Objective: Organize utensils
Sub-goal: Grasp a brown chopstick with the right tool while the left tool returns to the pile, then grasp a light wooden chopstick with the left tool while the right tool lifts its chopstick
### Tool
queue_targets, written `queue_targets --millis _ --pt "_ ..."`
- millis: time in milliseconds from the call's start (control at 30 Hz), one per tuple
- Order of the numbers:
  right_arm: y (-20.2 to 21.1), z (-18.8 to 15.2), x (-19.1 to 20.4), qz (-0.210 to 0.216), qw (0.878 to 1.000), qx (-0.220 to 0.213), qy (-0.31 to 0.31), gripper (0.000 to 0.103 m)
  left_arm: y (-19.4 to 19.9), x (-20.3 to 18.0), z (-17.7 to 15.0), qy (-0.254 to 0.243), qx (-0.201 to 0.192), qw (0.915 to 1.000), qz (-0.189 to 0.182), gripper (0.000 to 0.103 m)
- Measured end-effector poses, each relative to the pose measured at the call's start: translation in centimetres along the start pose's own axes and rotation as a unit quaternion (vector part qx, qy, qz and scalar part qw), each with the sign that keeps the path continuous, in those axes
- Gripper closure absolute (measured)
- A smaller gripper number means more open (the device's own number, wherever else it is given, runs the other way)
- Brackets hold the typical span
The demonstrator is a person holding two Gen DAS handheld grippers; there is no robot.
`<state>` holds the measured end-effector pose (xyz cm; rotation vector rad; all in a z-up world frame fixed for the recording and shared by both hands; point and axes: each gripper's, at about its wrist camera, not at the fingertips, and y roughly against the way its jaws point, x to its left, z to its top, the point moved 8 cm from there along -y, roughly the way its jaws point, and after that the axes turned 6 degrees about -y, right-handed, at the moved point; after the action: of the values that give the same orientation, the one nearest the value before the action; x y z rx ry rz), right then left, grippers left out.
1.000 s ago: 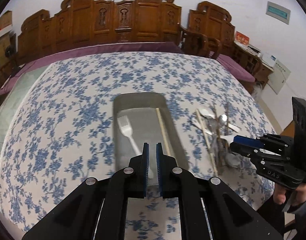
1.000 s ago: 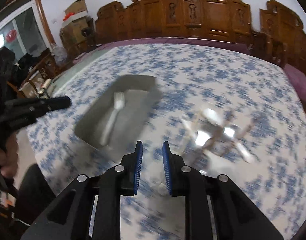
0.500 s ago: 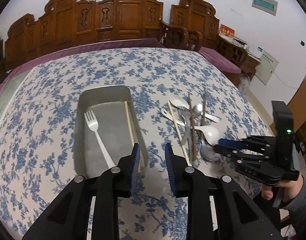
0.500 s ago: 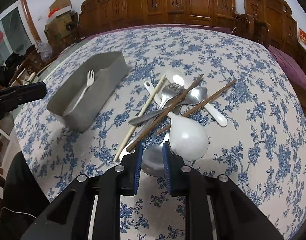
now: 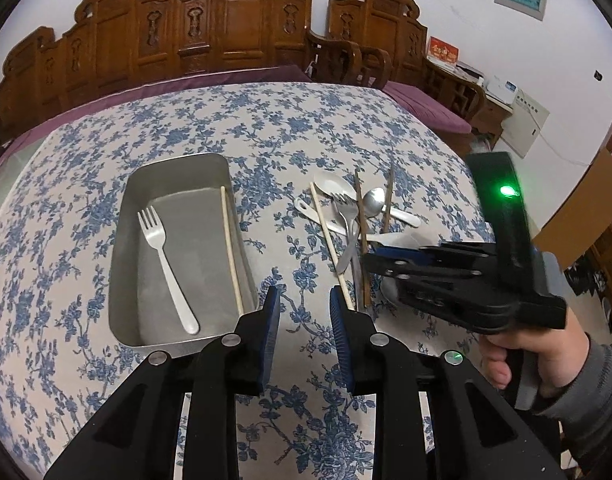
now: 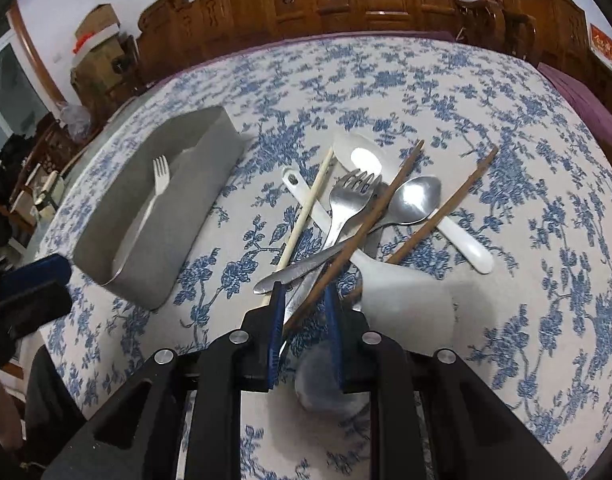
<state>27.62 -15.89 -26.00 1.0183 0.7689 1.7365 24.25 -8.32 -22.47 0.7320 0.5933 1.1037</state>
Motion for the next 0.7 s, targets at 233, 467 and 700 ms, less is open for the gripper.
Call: queue_targets --millis 233,467,700 --pt "-1.2 -0.3 -0.4 -0.038 0.999 0.019 -0.013 0.088 -0.5 -0.7 -0.6 -0.004 0.005 1.0000 -0.005 0.079" --pt "-0.2 -0.7 -1.6 -0.048 0.998 0.019 -0.045 0.094 -0.7 -1.3 -1.0 -0.005 0.008 0.9999 -0.010 0.079" --pt "3.2 -1.0 -1.4 -0.030 0.999 -0.001 -0.037 0.097 -2.1 -2.3 -1.7 -0.009 0.019 0.9997 -0.013 0.079"
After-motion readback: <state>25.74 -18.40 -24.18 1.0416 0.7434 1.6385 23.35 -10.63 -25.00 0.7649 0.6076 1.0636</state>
